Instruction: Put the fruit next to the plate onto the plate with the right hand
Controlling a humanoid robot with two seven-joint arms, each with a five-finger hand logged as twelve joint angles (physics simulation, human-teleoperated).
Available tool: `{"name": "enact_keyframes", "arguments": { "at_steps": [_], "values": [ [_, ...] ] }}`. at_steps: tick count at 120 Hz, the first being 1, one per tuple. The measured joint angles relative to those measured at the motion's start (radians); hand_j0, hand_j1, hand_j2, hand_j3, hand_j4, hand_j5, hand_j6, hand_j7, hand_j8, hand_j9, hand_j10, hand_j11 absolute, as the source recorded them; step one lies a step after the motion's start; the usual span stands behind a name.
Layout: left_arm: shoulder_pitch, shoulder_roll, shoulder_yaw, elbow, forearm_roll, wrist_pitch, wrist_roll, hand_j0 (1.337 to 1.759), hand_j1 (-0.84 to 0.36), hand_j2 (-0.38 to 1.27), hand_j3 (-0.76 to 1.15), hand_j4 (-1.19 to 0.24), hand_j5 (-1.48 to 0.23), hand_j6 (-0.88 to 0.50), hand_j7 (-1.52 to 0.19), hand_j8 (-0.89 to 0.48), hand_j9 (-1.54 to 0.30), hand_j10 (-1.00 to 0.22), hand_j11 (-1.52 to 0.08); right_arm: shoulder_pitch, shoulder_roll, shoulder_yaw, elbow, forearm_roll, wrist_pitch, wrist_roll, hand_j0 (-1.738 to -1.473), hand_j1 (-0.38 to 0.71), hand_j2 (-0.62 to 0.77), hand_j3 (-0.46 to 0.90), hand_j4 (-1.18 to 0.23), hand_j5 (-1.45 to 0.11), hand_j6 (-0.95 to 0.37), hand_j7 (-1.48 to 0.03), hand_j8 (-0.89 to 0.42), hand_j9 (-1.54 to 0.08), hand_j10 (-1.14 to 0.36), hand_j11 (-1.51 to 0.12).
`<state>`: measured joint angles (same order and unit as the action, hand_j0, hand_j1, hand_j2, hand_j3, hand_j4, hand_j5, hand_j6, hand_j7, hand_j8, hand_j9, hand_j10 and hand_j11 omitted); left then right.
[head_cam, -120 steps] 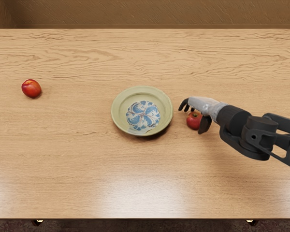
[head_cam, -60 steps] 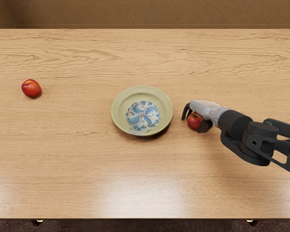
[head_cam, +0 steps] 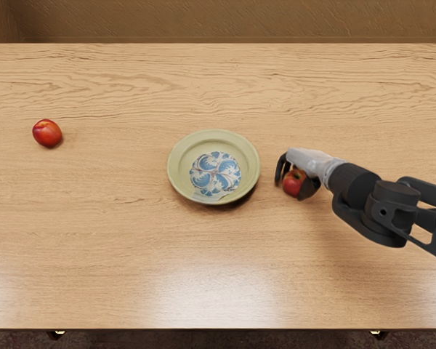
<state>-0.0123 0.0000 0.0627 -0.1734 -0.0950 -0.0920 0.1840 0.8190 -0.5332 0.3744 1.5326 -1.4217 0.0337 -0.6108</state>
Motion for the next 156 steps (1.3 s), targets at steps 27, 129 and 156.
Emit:
{"name": "enact_keyframes", "arguments": {
  "at_steps": [27, 129, 156],
  "values": [
    [0.000, 0.000, 0.000, 0.000, 0.000, 0.000, 0.000, 1.658, 0.35, 0.00, 0.00, 0.00, 0.00, 0.00, 0.00, 0.00, 0.00, 0.00, 0.00, 0.008, 0.001, 0.024, -0.002, 0.003, 0.004, 0.000, -1.654, 0.24, 0.22, 0.00, -0.62, -0.85, -0.54, -0.83, -0.43, -0.85, -0.56, -0.85],
    [0.000, 0.000, 0.000, 0.000, 0.000, 0.000, 0.000, 1.658, 0.35, 0.00, 0.00, 0.00, 0.00, 0.00, 0.00, 0.00, 0.00, 0.00, 0.00, 0.114, 0.175, 0.074, -0.034, 0.013, 0.013, 0.000, -1.657, 0.23, 0.22, 0.00, -0.62, -0.87, -0.54, -0.83, -0.43, -0.86, -0.56, -0.86],
    [0.000, 0.000, 0.000, 0.000, 0.000, 0.000, 0.000, 1.658, 0.35, 0.00, 0.00, 0.00, 0.00, 0.00, 0.00, 0.00, 0.00, 0.00, 0.00, 0.134, 0.293, 0.067, -0.158, 0.003, 0.012, 0.000, -1.658, 0.26, 0.26, 0.00, -0.61, -0.86, -0.53, -0.83, -0.42, -0.85, -0.55, -0.85]
  ]
}}
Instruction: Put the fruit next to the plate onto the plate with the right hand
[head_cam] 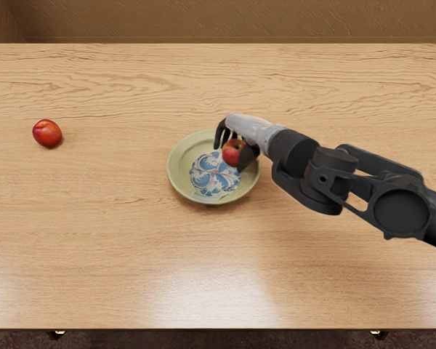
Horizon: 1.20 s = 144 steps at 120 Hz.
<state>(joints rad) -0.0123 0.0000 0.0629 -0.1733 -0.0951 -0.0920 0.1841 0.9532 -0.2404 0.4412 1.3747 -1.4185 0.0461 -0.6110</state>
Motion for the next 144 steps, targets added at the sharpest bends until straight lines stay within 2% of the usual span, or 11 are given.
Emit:
{"name": "enact_keyframes", "arguments": {
  "at_steps": [17, 39, 85, 89, 101, 112, 126, 144],
  "values": [
    [0.000, 0.000, 0.000, 0.000, 0.000, 0.000, 0.000, 1.658, 0.35, 0.00, 0.00, 0.00, 0.00, 0.00, 0.00, 0.00, 0.00, 0.00, 0.00, 0.011, 0.063, -0.003, -0.077, -0.001, 0.000, 0.000, -1.658, 0.27, 0.27, 0.00, -0.61, -0.85, -0.53, -0.82, -0.42, -0.85, -0.55, -0.84],
    [0.000, 0.000, 0.000, 0.000, 0.000, 0.000, 0.000, 1.658, 0.35, 0.00, 0.00, 0.00, 0.00, 0.00, 0.00, 0.00, 0.00, 0.00, 0.00, 0.022, 0.104, -0.005, -0.119, -0.002, -0.001, 0.000, -1.657, 0.27, 0.27, 0.00, -0.62, -0.84, -0.53, -0.82, -0.42, -0.84, -0.55, -0.84],
    [0.000, 0.000, 0.000, 0.000, 0.000, 0.000, 0.000, 1.658, 0.35, 0.00, 0.00, 0.00, 0.00, 0.00, 0.00, 0.00, 0.00, 0.00, 0.00, 0.014, 0.129, -0.022, -0.136, -0.002, -0.001, 0.000, -1.658, 0.26, 0.25, 0.00, -0.60, -0.80, -0.54, -0.79, -0.44, -0.81, -0.57, -0.80],
    [0.000, 0.000, 0.000, 0.000, 0.000, 0.000, 0.000, 1.658, 0.35, 0.00, 0.00, 0.00, 0.00, 0.00, 0.00, 0.00, 0.00, 0.00, 0.00, 0.014, 0.129, -0.024, -0.133, -0.001, -0.001, 0.000, -1.658, 0.23, 0.21, 0.00, -0.56, -0.75, -0.51, -0.73, -0.42, -0.75, -0.53, -0.74],
    [0.000, 0.000, 0.000, 0.000, 0.000, 0.000, 0.000, 1.658, 0.35, 0.00, 0.00, 0.00, 0.00, 0.00, 0.00, 0.00, 0.00, 0.00, 0.00, 0.015, 0.130, -0.026, -0.124, 0.003, -0.002, 0.000, -1.658, 0.01, 0.13, 0.00, -0.34, -0.46, -0.32, -0.45, -0.26, -0.46, -0.33, -0.46],
    [0.000, 0.000, 0.000, 0.000, 0.000, 0.000, 0.000, 1.658, 0.35, 0.00, 0.00, 0.00, 0.00, 0.00, 0.00, 0.00, 0.00, 0.00, 0.00, 0.017, 0.126, -0.021, -0.119, 0.005, 0.000, 0.000, -1.658, -0.12, 0.08, 0.00, -0.22, -0.29, -0.20, -0.29, -0.17, -0.29, -0.21, -0.29],
    [0.000, 0.000, 0.000, 0.000, 0.000, 0.000, 0.000, 1.658, 0.35, 0.00, 0.00, 0.00, 0.00, 0.00, 0.00, 0.00, 0.00, 0.00, 0.00, 0.022, 0.099, 0.019, -0.094, 0.037, 0.021, 0.000, -1.658, -0.22, 0.05, 0.00, -0.12, -0.17, -0.12, -0.16, -0.10, -0.17, -0.12, -0.17],
    [0.000, 0.000, 0.000, 0.000, 0.000, 0.000, 0.000, 1.658, 0.35, 0.00, 0.00, 0.00, 0.00, 0.00, 0.00, 0.00, 0.00, 0.00, 0.00, 0.042, 0.047, 0.066, -0.057, 0.105, 0.052, 0.000, -1.658, -0.29, 0.02, 0.00, -0.06, -0.08, -0.06, -0.08, -0.05, -0.08, -0.06, -0.08]
  ]
}}
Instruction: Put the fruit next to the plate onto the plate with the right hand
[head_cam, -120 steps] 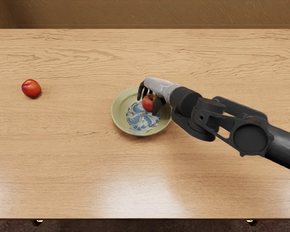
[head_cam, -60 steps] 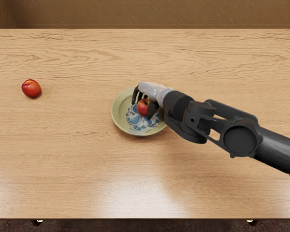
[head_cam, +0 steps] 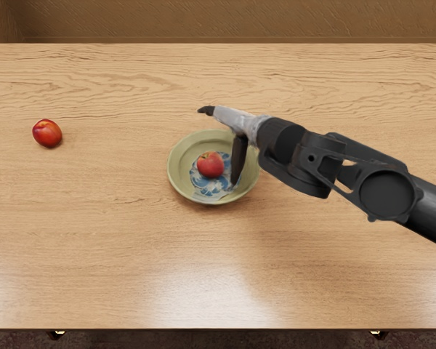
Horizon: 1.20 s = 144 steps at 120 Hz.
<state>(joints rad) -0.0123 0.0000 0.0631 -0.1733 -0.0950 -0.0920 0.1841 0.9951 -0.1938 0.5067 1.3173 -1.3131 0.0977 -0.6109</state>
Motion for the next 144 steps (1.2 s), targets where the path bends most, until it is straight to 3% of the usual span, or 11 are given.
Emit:
{"name": "enact_keyframes", "arguments": {
  "at_steps": [27, 74, 106, 144],
  "values": [
    [0.000, 0.000, 0.000, 0.000, 0.000, 0.000, 0.000, 1.658, 0.35, 0.00, 0.00, 0.00, 0.00, 0.00, 0.00, 0.00, 0.00, 0.00, 0.00, 0.006, -0.090, 0.065, 0.064, 0.126, 0.069, 0.000, -1.658, -0.33, 0.01, 0.00, -0.02, -0.03, -0.02, -0.03, -0.02, -0.03, -0.02, -0.03],
    [0.000, 0.000, 0.000, 0.000, 0.000, 0.000, 0.000, 1.658, 0.35, 0.00, 0.00, 0.00, 0.00, 0.00, 0.00, 0.00, 0.00, 0.00, 0.00, -0.008, -0.320, 0.271, 0.098, 0.615, 0.444, 0.000, -1.658, -0.35, 0.00, 0.00, 0.00, 0.00, 0.00, 0.00, 0.00, 0.00, 0.00, 0.00],
    [-0.002, 0.000, 0.000, 0.000, 0.000, 0.000, 0.000, 1.658, 0.35, 0.00, 0.00, 0.00, 0.00, 0.00, 0.00, 0.00, 0.00, 0.00, 0.00, -0.026, -0.479, 0.335, 0.086, 0.925, 0.508, 0.000, -1.658, -0.35, 0.00, 0.00, 0.00, 0.00, 0.00, 0.00, 0.00, 0.00, 0.00, 0.00],
    [-0.015, 0.000, -0.003, -0.003, 0.000, 0.000, 0.000, 1.658, 0.35, 0.00, 0.00, 0.00, 0.00, 0.00, 0.00, 0.00, 0.00, 0.00, 0.00, -0.085, -0.583, 0.337, 0.082, 1.023, 0.513, 0.000, -1.658, -0.35, 0.00, 0.00, 0.00, 0.00, 0.00, 0.00, 0.00, 0.00, 0.00, 0.00]
  ]
}}
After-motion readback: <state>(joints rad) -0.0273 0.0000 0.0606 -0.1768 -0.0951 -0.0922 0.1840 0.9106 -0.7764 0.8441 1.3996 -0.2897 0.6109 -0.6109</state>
